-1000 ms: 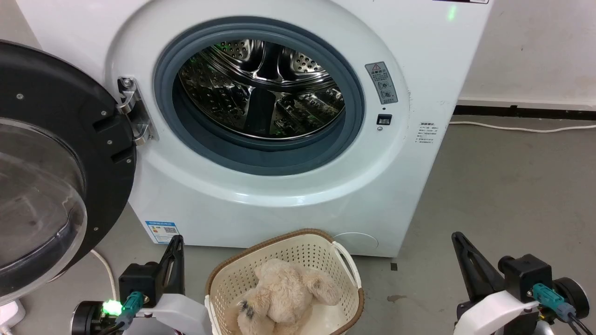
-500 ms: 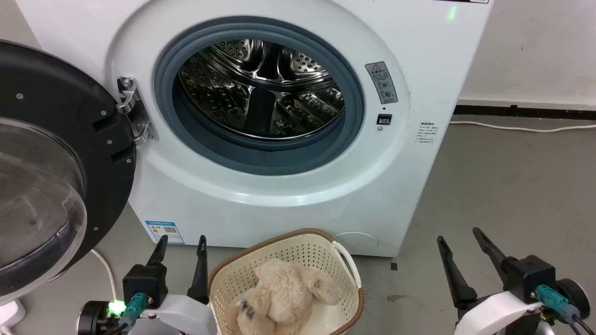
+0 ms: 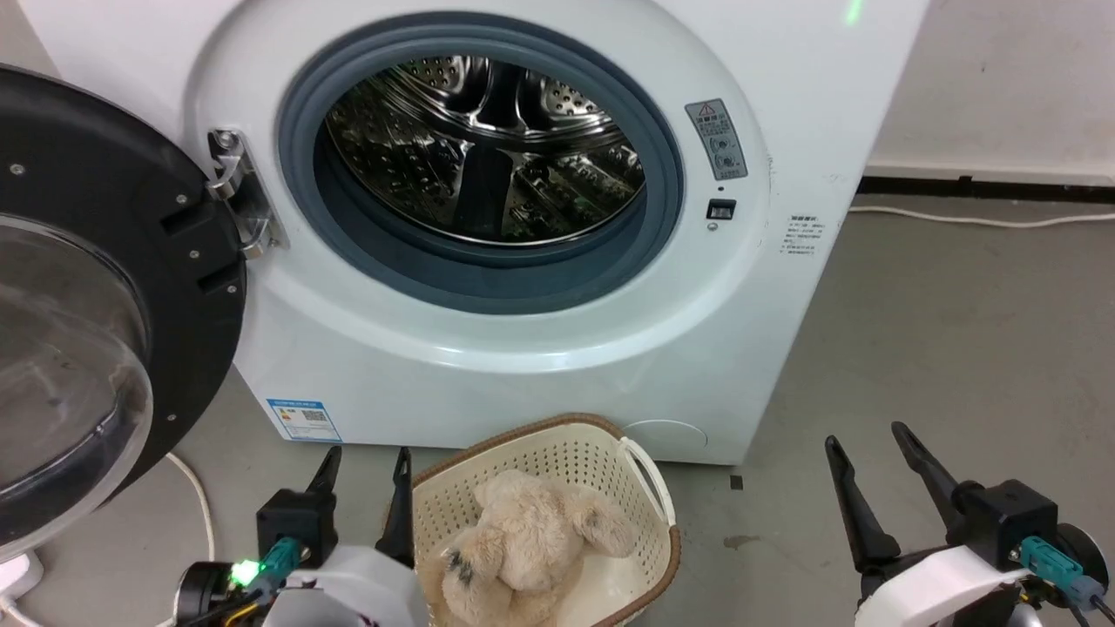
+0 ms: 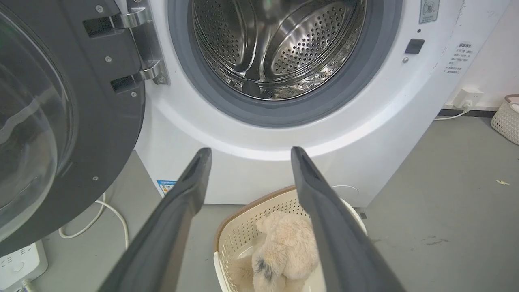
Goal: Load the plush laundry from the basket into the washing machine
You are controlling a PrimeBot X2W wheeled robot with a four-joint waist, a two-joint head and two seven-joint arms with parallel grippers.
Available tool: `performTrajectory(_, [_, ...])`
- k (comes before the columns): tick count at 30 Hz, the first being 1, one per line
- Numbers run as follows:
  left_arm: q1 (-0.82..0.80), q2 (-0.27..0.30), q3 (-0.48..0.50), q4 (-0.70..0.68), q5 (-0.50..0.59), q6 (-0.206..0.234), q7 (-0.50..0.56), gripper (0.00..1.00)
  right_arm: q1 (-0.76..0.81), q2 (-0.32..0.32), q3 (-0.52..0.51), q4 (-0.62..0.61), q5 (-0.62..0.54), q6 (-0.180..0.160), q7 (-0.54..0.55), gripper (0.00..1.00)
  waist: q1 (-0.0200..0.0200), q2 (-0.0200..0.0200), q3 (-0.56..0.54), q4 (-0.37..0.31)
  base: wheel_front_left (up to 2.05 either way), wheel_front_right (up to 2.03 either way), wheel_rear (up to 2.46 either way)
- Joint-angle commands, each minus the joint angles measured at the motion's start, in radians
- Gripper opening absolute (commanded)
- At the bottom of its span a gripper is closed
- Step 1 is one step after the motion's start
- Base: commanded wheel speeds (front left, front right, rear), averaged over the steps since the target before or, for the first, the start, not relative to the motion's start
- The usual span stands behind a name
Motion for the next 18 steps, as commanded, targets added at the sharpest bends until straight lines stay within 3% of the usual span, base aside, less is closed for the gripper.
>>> performTrajectory(1, [-0.024,0.001,-0.012,0.012,-0.012,0.006,0.007,1.0,0.008,0.0,-0.003,-0.006,0.012,0.0,-0.01,1.0,0.0,0.0,0.007,-0.002,0.0,0.0,0.0])
performTrajectory(18, [-0.182,0.014,-0.098,0.241,-0.077,0.012,0.125,1.0,-0.03,-0.001,-0.017,-0.01,0.089,0.0,-0.059,1.0,0.0,0.0,0.154,-0.046,0.0,0.0,0.0])
